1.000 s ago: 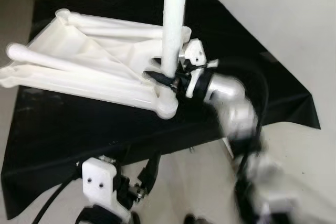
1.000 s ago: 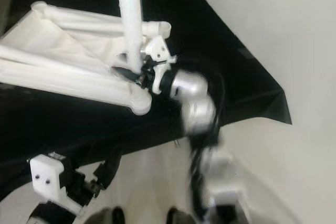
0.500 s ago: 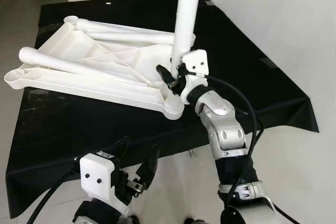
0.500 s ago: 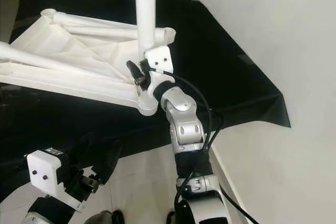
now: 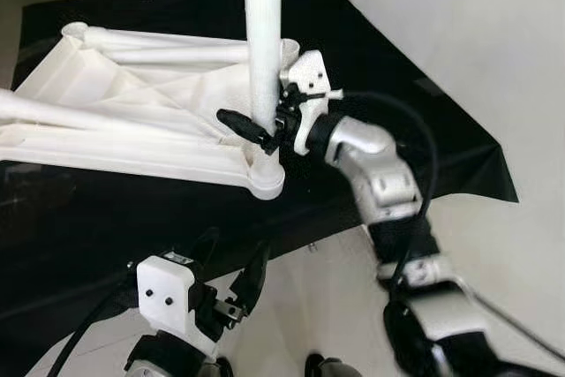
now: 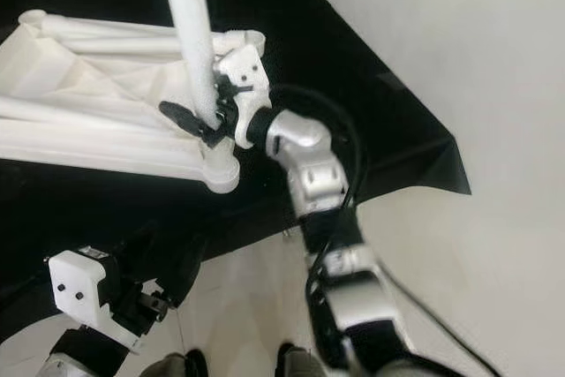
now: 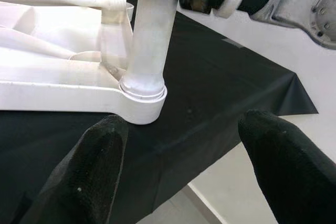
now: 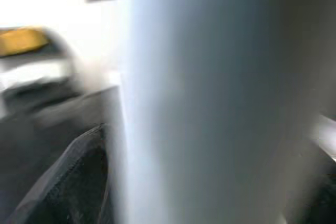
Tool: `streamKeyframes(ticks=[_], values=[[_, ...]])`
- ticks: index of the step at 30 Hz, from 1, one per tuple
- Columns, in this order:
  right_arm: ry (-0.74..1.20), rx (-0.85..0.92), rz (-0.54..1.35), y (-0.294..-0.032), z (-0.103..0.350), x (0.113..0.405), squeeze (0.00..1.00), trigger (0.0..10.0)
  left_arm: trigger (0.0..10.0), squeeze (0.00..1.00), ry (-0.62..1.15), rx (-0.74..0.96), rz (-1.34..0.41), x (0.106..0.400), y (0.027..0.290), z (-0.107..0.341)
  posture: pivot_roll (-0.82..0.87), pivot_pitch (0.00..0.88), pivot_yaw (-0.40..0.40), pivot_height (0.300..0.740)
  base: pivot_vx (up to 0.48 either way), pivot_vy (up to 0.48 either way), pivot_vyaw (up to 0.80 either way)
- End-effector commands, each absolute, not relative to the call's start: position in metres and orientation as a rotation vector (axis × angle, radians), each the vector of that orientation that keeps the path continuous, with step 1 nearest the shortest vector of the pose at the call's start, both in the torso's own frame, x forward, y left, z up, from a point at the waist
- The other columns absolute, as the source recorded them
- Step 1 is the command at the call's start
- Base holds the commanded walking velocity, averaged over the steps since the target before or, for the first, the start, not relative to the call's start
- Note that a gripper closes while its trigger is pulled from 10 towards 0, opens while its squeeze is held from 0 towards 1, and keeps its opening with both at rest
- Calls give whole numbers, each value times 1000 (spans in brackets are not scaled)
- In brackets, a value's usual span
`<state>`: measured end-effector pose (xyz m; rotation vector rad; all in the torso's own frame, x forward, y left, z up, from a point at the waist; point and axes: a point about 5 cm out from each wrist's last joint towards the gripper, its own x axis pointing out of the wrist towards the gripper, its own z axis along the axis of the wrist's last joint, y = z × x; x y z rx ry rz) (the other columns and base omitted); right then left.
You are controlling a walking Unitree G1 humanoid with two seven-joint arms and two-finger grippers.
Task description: Building children table
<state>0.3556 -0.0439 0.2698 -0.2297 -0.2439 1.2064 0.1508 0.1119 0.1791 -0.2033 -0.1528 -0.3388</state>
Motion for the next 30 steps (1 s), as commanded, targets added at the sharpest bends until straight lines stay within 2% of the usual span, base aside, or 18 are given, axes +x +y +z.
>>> streamKeyframes(ticks=[1,7,11,20,21,22,23,30], values=[[-240,-238,1281,-37,265,353,0,10000,10000,0,-128,-200,-331,150,112,174,91,242,-43,740,0,0,0],[-237,-253,1342,-36,271,360,0,10000,10000,0,-127,-197,-330,150,113,174,104,239,-40,740,0,0,0],[-231,-276,1562,-32,276,358,0,10000,10000,0,-127,-190,-332,150,113,174,127,237,-43,740,0,0,0],[-220,-252,1660,-26,278,359,0,10000,10000,0,-125,-186,-329,148,113,174,135,233,-42,740,0,0,0],[-219,-249,1666,-25,278,359,0,2314,10000,0,-124,-186,-330,148,113,174,137,234,-42,740,0,0,0],[-219,-249,1666,-25,278,359,0,2314,10000,0,-124,-186,-330,148,113,174,137,234,-42,740,0,0,0],[-218,-237,1678,-25,278,360,0,0,10000,0,-122,-186,-330,147,112,174,136,234,-42,740,0,0,0],[-234,-206,1681,-29,279,362,0,0,10000,0,-118,-190,-330,146,112,174,131,236,-44,740,0,0,0]])
